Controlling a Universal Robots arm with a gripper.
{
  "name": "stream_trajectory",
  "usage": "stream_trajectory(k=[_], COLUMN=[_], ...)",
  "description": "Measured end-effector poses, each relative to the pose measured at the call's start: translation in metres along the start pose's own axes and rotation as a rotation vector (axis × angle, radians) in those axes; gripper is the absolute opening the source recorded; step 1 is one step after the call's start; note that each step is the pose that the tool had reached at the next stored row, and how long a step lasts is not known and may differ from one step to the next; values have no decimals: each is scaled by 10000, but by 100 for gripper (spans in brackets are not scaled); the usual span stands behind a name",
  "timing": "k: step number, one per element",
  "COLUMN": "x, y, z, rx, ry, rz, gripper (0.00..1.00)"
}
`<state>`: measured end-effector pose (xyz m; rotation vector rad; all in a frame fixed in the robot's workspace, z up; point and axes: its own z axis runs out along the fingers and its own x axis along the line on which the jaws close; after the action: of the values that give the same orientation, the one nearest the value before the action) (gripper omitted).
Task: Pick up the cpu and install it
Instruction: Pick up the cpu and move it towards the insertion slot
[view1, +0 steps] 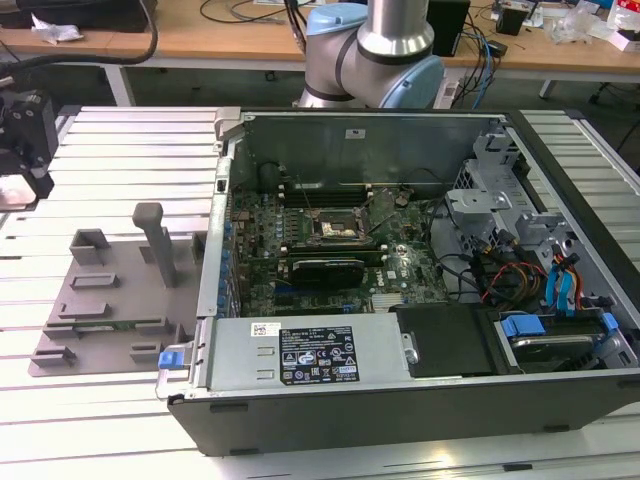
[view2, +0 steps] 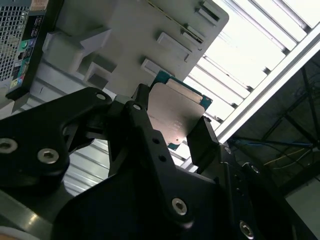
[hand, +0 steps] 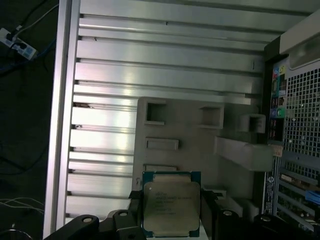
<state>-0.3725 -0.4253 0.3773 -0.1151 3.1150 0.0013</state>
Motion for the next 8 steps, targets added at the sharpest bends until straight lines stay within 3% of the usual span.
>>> stream_trajectory(k=[8], x=[-6], y=[0], z=[-254], rx=[0], ry=[-1], rz=[0], gripper=[55])
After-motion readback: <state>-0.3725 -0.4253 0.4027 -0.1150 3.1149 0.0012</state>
